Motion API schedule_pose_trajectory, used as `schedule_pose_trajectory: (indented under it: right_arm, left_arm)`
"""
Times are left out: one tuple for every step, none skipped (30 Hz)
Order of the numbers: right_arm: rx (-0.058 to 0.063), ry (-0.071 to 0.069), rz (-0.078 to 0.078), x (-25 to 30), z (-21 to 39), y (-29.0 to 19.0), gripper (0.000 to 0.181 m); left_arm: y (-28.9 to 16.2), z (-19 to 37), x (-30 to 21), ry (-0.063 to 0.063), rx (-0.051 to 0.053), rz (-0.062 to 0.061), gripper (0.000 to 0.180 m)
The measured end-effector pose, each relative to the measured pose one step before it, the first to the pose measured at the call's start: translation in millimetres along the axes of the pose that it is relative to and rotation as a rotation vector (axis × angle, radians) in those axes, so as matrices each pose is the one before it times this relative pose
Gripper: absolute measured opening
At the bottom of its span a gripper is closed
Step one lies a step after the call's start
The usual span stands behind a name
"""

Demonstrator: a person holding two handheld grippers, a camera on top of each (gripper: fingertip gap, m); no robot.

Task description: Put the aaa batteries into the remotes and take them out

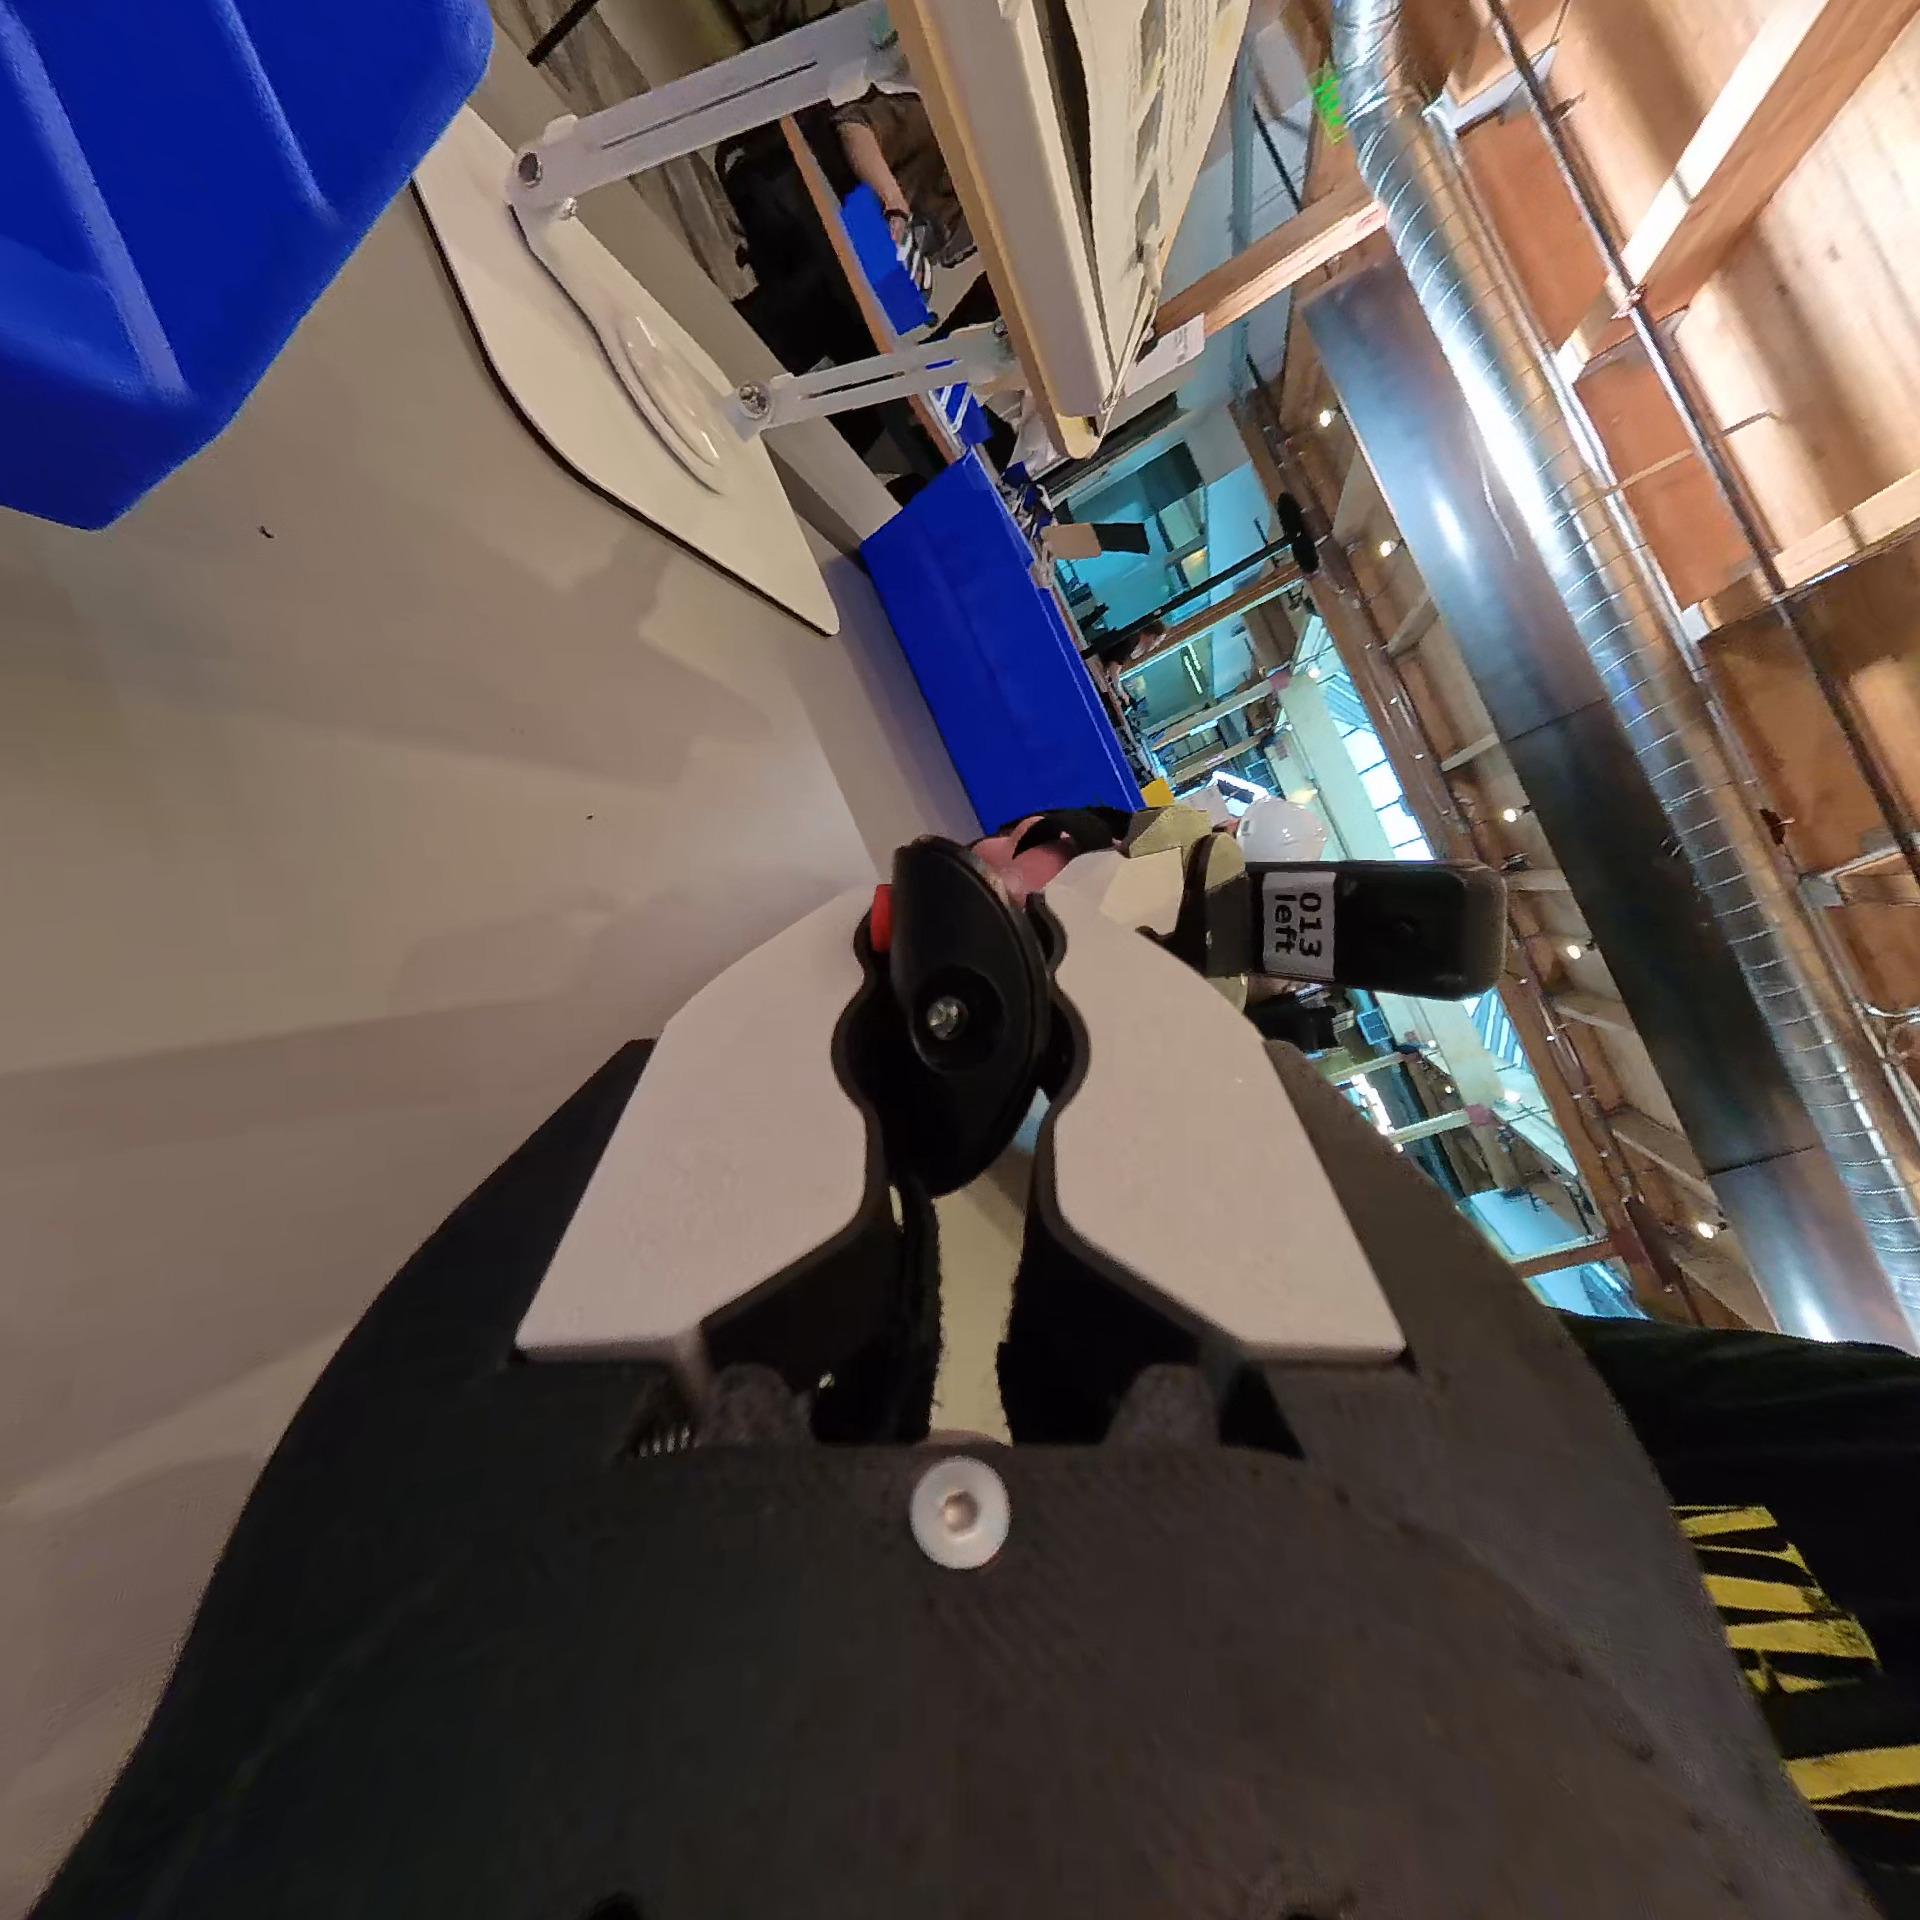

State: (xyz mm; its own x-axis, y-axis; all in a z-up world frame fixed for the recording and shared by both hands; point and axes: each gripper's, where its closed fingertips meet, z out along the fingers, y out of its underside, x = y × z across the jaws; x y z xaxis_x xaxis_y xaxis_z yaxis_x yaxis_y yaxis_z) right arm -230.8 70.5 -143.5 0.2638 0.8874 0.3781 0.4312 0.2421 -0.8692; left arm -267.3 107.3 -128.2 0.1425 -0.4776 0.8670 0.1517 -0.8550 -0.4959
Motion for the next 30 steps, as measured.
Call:
schedule_pose_trajectory:
  right_arm:
    - [0.0047,0.0012,-0.0025,1.07,-1.49,-0.77,0.011]
    - [0.0055,0.0029,-0.0029,0.94,-1.16,-0.35,0.011]
    - [0.002,0.0034,-0.0039,0.39,-0.89,0.88,0.011]
    - [-0.0009,0.0128,-0.0079,0.84,-0.95,0.38,0.01]
    - [0.0032,0.0036,-0.0107,-0.61,-0.14,-0.22,0.013]
    - [-0.012,0.0004,-0.0054,-0.52,0.12,2.04,0.016]
    - [-0.0152,-0.0033,-0.0039,-0.05,-0.01,2.21,0.018]
    - [-0.005,0.0202,0.0051,3.04,0.1,1.09,0.029]
    - [-0.0158,0.0087,0.009,2.37,-0.51,2.03,0.035]
    - [-0.0098,0.0156,0.0348,4.13,-2.43,1.24,0.041]
    - [-0.0009,0.0103,0.0679,5.28,-1.37,-0.75,0.051]
    - [-0.0115,-0.0218,0.105,1.79,0.3,-0.7,0.06]
    - [-0.0098,-0.0545,0.1098,-3.02,0.62,-2.55,0.059]
    - [-0.0103,-0.0245,0.1032,-0.13,1.78,-0.93,0.062]
    - [-0.0106,-0.0224,0.0929,-0.34,2.66,0.76,0.067]
    - [-0.0261,-0.0043,0.0885,2.64,2.83,4.41,0.066]
    - [-0.0166,-0.0186,0.0665,0.74,2.25,4.17,0.066]
    - [0.0153,-0.0327,0.06,-1.38,1.97,1.04,0.07]
    - [0.0157,-0.0121,0.0794,2.29,1.54,1.54,0.075]
    - [0.0056,-0.0012,0.07,3.82,1.14,2.37,0.084]
    - [0.0187,0.0037,0.0461,3.58,-0.2,0.19,0.086]
    - [0.0342,0.0034,0.0352,2.18,-2.22,-3.31,0.085]
    - [0.0393,0.0007,0.0306,0.76,-2.13,-4.68,0.088]
    - [0.0205,0.0074,0.0316,1.46,-0.98,-2.94,0.092]
    - [0.0001,0.0183,0.0193,2.02,0.21,-0.02,0.093]
    - [-0.0152,0.0015,0.0075,-0.76,1.2,2.15,0.093]
    - [0.0153,-0.009,-0.0001,-2.61,0.14,-2.65,0.089]
    - [0.0509,0.0077,0.0051,0.33,-2.22,-6.88,0.084]
    - [0.0191,-0.0047,0.0167,0.22,-1.15,-3.51,0.082]
    - [-0.0155,-0.0145,0.0146,-0.53,0.65,0.94,0.082]
  left_arm:
    - [-0.37,0.3,1.05,0.0083,0.006,-0.0047,0.025]
    - [-0.82,-0.11,0.3,0.0055,0.0072,-0.0066,0.025]
    - [-0.52,-0.18,-0.18,0.0021,0.0052,-0.0041,0.025]
    - [-0.01,-0.11,-0.57,0.0012,0.0036,-0.004,0.025]
    - [0.03,-0.2,-0.86,0.0013,0.0048,-0.0064,0.025]
    - [-0.16,-0.46,-1.51,-0.0029,0.0054,-0.0042,0.025]
    - [-0.14,-0.48,-1.57,-0.0052,0.0042,-0.0005,0.025]
    - [-0.1,-0.55,-0.29,0.0001,0.0028,0.0012,0.025]
    - [-0.23,-0.33,0.85,0.0023,0.003,0.0028,0.025]
    - [-0.37,-0.25,0.35,-0.0094,0.0044,0.0114,0.025]
    - [-0.26,-0.2,-0.46,-0.0211,0.0006,0.0215,0.025]
    - [-0.13,-0.07,-0.36,-0.0199,-0.0006,0.0226,0.025]
    - [-0.75,-0.07,0.31,-0.0153,0.0027,0.0205,0.024]
    - [-0.64,0.02,0.76,-0.0115,0.0014,0.0196,0.025]
    - [-0.83,0.22,1.6,-0.0061,0.0008,0.0159,0.025]
    - [-1.1,0.28,2.36,-0.0005,0.0026,0.012,0.025]
    - [-1.22,0.2,2.69,-0.0008,0.0027,0.0126,0.025]
    - [-1.02,0.11,2.39,-0.0055,0.0005,0.0169,0.025]
    - [-1.31,-0.17,2.0,-0.0089,0.0026,0.0195,0.025]
    - [-1.87,-0.4,1.64,-0.0099,0.0079,0.0167,0.025]
    - [-2.07,-0.7,1.62,-0.0053,0.0097,0.0127,0.025]
    - [-1.99,-0.62,1.79,0.0012,0.0107,0.0083,0.025]
    - [-2.08,-0.57,1.23,0.0014,0.0149,0.0035,0.025]
    - [-1.82,-0.44,0.4,-0.0036,0.0154,0.003,0.025]
    - [-0.65,0.0,0.16,-0.0051,0.0084,0.0064,0.025]
    - [0.02,0.28,0.26,-0.0042,0.0062,0.0064,0.025]
    - [-0.09,0.35,0.18,-0.0048,0.0083,0.0029,0.025]
    - [0.34,0.56,0.33,-0.0045,0.0068,0.0028,0.025]
    - [0.39,0.61,0.72,-0.0027,0.0057,0.0055,0.025]
    - [-0.19,0.57,1.2,-0.001,0.0087,0.0051,0.025]
